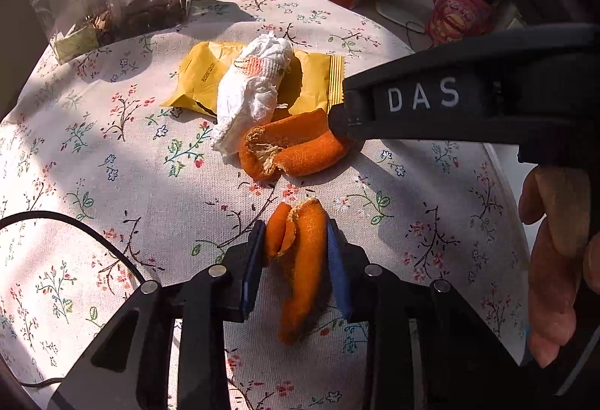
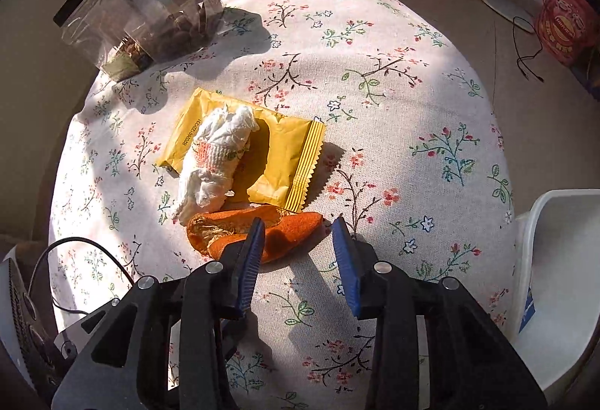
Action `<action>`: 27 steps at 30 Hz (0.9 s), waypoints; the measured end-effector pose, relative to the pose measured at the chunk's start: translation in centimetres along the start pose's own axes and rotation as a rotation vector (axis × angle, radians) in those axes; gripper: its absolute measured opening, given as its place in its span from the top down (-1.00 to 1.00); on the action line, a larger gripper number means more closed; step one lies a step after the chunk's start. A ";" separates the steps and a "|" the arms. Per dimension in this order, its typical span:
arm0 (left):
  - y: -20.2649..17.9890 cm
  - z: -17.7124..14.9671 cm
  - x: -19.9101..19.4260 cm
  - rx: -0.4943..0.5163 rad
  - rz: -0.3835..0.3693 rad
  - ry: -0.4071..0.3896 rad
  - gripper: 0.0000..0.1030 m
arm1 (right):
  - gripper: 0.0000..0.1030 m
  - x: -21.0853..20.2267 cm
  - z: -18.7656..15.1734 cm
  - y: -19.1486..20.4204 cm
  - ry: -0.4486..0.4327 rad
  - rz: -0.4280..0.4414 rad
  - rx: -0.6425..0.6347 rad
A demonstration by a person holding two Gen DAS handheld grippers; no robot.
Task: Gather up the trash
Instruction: 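Move both tools back to the table toward the orange peels, then grasp an orange peel with the left tool while the right tool grasps another peel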
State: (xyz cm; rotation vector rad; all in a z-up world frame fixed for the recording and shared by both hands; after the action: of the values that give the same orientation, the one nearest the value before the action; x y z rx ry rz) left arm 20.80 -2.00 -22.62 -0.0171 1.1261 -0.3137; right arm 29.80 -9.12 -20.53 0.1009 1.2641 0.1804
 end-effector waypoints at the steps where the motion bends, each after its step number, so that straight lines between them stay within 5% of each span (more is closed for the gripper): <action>1: 0.1 0.0 0.0 0.001 -0.004 0.000 0.46 | 0.43 0.3 -0.1 0.1 0.009 -0.002 -0.001; 6: 0.2 0.2 -0.1 0.004 -0.018 0.001 0.56 | 0.62 0.6 0.0 0.1 0.008 -0.029 -0.003; 9: 0.1 0.2 -0.2 0.001 -0.025 0.001 0.60 | 0.99 -0.2 0.2 -0.1 -0.005 -0.029 0.012; 16: 0.2 0.8 -0.9 -0.015 -0.044 -0.012 0.66 | 1.00 -1.4 0.8 -1.6 -0.034 -0.032 0.057; 18: 0.4 1.1 -1.5 -0.023 -0.049 -0.024 0.67 | 0.86 -0.6 0.6 -1.5 0.001 -0.019 0.056; 20: 1.0 1.8 -2.3 -0.038 -0.054 -0.047 0.67 | 0.02 -0.1 0.2 -1.1 0.015 -0.013 0.060; 22: 1.6 2.4 -3.2 -0.057 -0.056 -0.072 0.67 | -0.06 0.1 0.1 -0.9 0.006 -0.025 0.050; 24: 2.4 2.9 -3.7 -0.081 -0.059 -0.087 0.68 | 0.05 0.5 -0.1 -0.5 0.020 -0.007 0.047; 25: 2.7 3.0 -3.8 -0.089 -0.058 -0.089 0.68 | 0.41 0.9 -0.4 -0.2 0.033 0.009 0.046; 27: 3.1 3.3 -3.9 -0.099 -0.058 -0.093 0.68 | 0.61 1.3 -0.7 0.2 0.045 0.003 0.033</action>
State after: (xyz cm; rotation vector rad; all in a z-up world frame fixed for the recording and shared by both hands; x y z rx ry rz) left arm 22.91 1.48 -18.27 -0.1504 1.0491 -0.3061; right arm 29.52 -8.67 -21.94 0.1276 1.3121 0.1656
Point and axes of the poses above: each gripper's, at about its wrist camera, not at the fingertips, and x roughly the way its jaws point, y to its left, z to its top, the point moved 7 cm from there along x, roughly the way its jaws point, and after that the axes turned 2 degrees about -z, right-handed, at the moved point
